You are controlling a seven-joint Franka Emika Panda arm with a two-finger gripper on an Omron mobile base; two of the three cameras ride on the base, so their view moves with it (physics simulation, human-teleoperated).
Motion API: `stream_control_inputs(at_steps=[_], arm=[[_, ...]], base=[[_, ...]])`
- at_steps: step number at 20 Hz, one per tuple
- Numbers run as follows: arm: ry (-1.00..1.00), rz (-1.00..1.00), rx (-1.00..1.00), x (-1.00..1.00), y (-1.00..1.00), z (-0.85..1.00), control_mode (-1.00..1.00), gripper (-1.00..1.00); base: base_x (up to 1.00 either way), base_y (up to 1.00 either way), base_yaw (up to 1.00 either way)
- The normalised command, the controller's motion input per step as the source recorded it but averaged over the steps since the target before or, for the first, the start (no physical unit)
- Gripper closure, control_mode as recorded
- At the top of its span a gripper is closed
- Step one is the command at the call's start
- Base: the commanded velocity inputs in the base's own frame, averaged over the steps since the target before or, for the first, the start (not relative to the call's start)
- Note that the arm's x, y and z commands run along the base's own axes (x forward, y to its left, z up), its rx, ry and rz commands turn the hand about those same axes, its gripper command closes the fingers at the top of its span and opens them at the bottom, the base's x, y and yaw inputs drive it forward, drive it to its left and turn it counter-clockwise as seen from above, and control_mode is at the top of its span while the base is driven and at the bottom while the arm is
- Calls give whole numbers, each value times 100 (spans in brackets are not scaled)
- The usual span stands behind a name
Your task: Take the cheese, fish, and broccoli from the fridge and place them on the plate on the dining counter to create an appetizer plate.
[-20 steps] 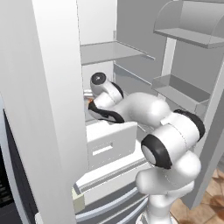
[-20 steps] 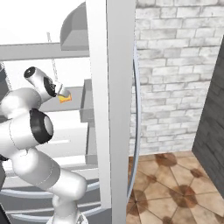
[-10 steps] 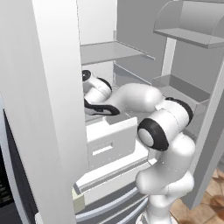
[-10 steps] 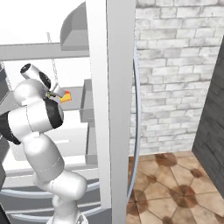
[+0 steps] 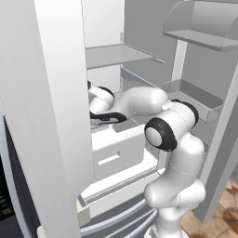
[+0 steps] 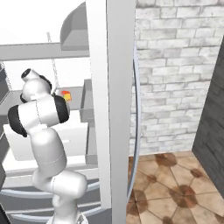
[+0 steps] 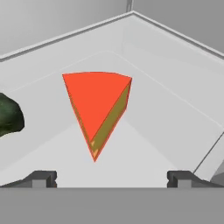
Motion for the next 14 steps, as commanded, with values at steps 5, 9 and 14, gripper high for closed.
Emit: stream_control_inputs(at_steps=[5,9,14], arm=[[0,0,0,28,0,-18,-100,-100],[0,0,0,37,0,-12,-100,-100],[0,0,0,39,0,-12,-100,-100]], base=[[0,0,0],[0,0,0],[0,0,0]])
